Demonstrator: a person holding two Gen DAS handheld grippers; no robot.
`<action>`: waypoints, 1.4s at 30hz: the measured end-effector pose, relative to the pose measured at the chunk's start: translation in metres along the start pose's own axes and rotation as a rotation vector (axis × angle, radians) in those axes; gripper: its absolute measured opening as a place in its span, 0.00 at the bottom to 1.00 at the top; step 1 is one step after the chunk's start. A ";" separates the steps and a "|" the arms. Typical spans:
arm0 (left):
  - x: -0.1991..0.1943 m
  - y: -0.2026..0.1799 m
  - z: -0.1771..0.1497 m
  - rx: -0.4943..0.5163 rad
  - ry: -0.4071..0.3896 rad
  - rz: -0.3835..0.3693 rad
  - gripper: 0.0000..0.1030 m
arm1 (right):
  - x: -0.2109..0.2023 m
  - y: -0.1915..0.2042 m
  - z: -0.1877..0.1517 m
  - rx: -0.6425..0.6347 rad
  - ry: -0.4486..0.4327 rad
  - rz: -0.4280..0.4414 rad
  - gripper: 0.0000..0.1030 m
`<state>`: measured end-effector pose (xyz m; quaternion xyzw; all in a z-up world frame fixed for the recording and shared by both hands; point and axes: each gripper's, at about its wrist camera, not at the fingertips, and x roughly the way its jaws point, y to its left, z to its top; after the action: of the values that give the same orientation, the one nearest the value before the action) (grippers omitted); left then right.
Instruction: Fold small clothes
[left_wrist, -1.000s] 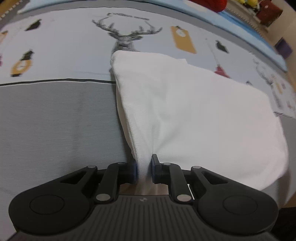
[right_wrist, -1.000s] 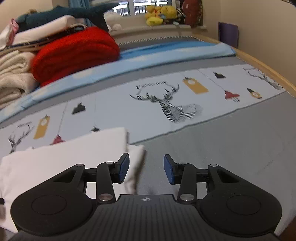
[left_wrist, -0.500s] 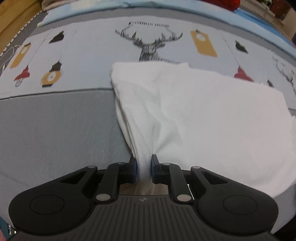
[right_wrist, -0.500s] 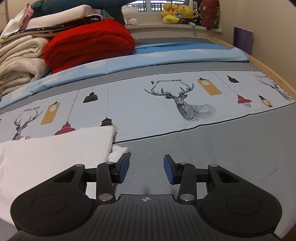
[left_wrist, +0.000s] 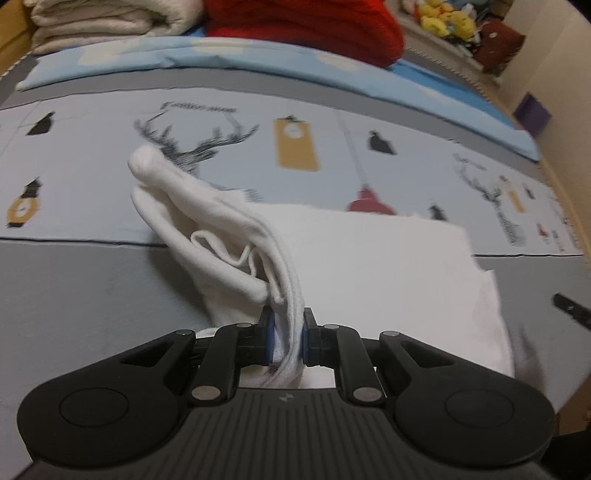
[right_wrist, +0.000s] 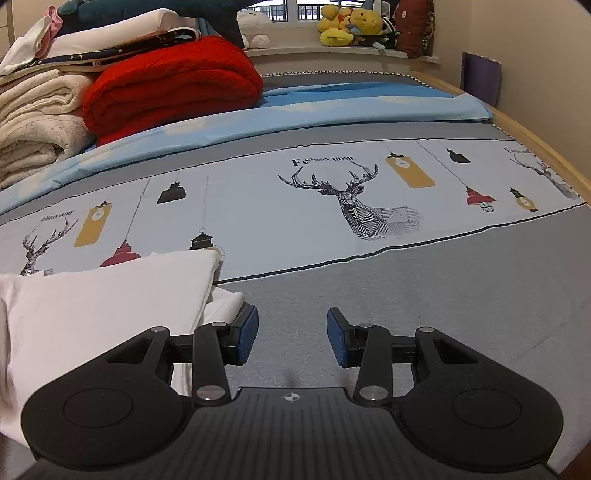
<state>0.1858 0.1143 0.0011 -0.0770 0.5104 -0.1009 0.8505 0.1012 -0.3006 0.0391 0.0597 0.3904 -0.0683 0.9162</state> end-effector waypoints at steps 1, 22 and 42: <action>0.000 -0.006 0.001 0.002 -0.006 -0.017 0.14 | 0.000 0.000 0.000 0.000 0.000 -0.001 0.41; 0.004 -0.158 0.002 0.055 -0.084 -0.491 0.37 | 0.003 0.001 0.003 0.024 0.006 -0.020 0.41; -0.013 -0.013 0.009 -0.103 -0.005 -0.099 0.37 | -0.006 0.030 0.006 0.074 -0.020 0.107 0.40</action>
<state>0.1862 0.1055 0.0193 -0.1462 0.5085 -0.1162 0.8406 0.1064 -0.2714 0.0489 0.1134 0.3748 -0.0343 0.9195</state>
